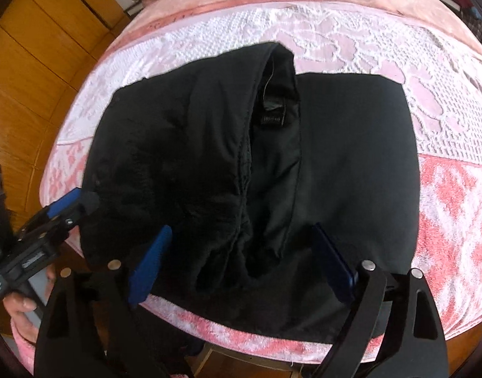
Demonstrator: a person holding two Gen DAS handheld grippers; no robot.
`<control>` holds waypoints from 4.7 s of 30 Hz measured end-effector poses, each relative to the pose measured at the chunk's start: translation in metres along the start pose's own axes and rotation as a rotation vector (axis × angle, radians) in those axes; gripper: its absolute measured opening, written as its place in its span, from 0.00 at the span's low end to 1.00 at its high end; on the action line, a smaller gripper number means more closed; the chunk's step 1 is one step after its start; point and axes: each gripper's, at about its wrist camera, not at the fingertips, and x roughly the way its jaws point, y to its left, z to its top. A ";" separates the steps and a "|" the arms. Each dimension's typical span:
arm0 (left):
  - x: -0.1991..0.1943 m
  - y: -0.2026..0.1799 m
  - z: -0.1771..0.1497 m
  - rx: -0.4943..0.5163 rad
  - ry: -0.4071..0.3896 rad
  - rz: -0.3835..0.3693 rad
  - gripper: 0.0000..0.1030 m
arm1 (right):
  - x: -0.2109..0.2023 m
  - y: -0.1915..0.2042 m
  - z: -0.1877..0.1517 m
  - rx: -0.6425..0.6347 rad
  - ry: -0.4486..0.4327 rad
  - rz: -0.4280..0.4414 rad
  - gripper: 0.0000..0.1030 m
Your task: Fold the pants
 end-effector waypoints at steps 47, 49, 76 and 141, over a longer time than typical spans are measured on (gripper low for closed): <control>-0.088 -0.087 0.015 0.186 -0.190 -0.066 0.92 | -0.109 -0.055 -0.021 -0.040 -0.221 0.019 0.19; -0.088 -0.089 0.016 0.184 -0.191 -0.061 0.92 | -0.102 -0.063 -0.021 -0.025 -0.208 0.006 0.19; -0.083 -0.093 0.012 0.201 -0.183 -0.016 0.94 | -0.078 -0.093 -0.011 0.062 -0.162 -0.009 0.55; 0.009 0.031 0.009 -0.081 0.199 -0.363 0.95 | -0.106 -0.128 -0.067 0.144 -0.112 0.115 0.56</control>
